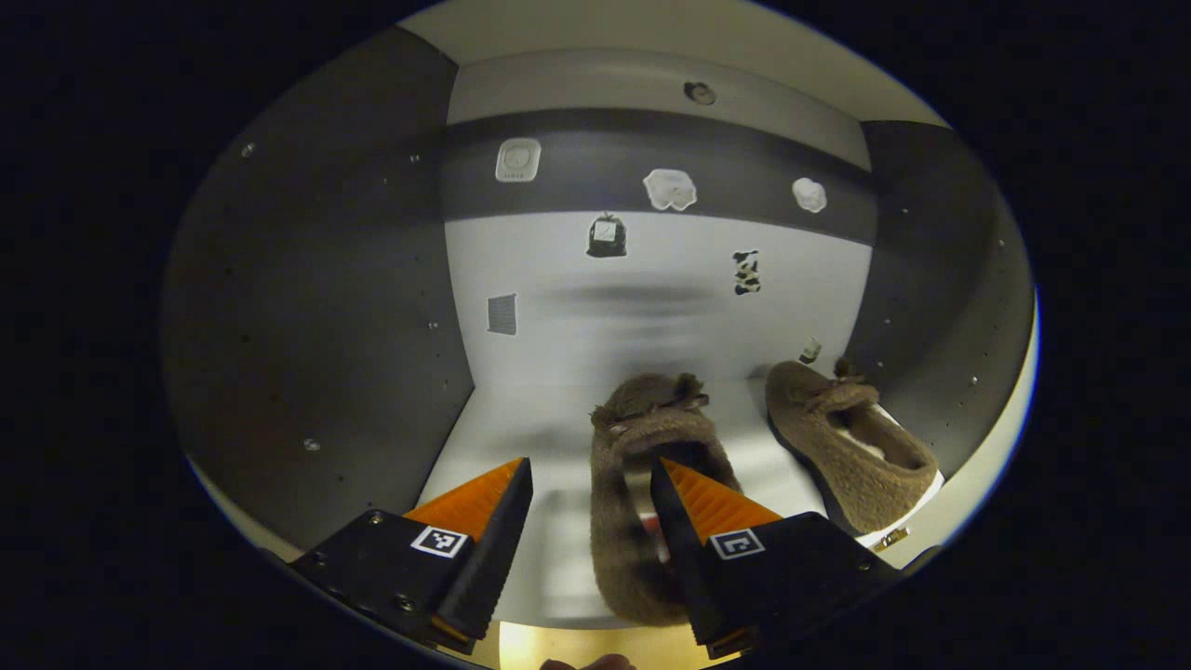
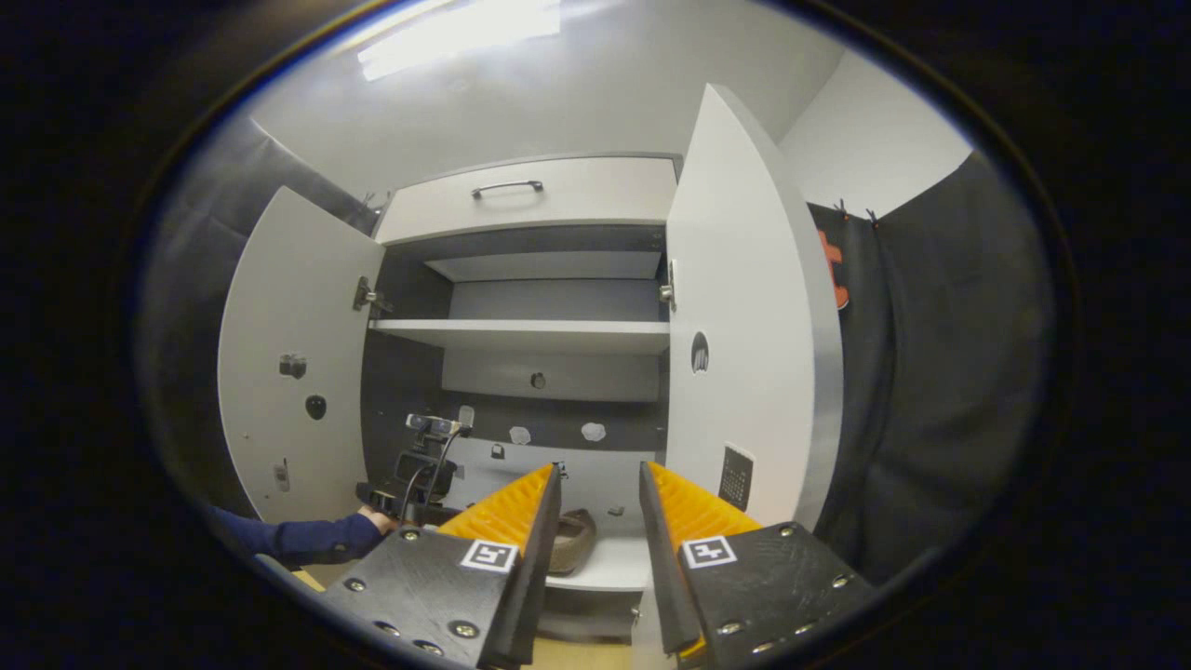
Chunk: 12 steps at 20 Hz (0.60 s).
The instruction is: Grab one shoe with the right hand and put it into the shoe cabinet, grab the other shoe with the left hand and put it into the shoe cabinet; then close the right door with the right hand and the left door with the left hand.
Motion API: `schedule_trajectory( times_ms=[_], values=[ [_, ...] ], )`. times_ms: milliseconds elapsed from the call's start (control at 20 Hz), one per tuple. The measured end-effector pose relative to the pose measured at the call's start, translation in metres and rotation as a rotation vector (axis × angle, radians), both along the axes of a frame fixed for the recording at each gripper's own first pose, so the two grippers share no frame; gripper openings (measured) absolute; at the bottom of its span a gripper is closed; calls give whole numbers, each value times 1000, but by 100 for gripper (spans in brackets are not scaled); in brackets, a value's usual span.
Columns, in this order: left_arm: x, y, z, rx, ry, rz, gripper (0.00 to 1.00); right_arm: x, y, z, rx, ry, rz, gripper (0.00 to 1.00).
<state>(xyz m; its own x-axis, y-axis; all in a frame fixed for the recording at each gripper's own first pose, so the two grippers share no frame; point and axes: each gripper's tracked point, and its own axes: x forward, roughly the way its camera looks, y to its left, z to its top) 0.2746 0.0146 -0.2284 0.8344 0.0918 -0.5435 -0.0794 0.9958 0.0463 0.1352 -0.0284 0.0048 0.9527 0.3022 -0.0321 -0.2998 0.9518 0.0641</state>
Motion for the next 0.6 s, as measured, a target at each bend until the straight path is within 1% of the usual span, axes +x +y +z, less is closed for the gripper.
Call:
schedule_trajectory(
  times_ms=[100, 150, 200, 300, 350, 400, 450, 500, 600],
  values=[
    [-18, -7, 17, 10, -39, -14, 79, -10, 0, 4, 5, -4, 9, 47],
    [-26, -12, 27, 4, -64, -21, 79, -13, -1, 6, 5, -9, 8, 47],
    [-36, -17, 39, -6, -89, -29, 79, -17, -4, 8, 3, -13, 6, 50],
    [-55, -24, 62, -17, -131, -33, 79, -26, -12, 13, -1, -23, -8, 50],
    [-64, -25, 79, -14, -172, -22, 79, -30, -17, 15, -3, -29, -16, 47],
    [-73, -29, 99, -17, -214, -25, 79, -35, -23, 18, -5, -35, -28, 47],
    [-83, -36, 118, -18, -251, -35, 79, -39, -30, 21, -6, -42, -41, 50],
    [-94, -41, 135, -16, -285, -47, 79, -43, -37, 24, -6, -48, -54, 47],
    [-114, -49, 173, -18, -350, -56, 78, -47, -52, 28, -9, -55, -85, 47]
  ],
)
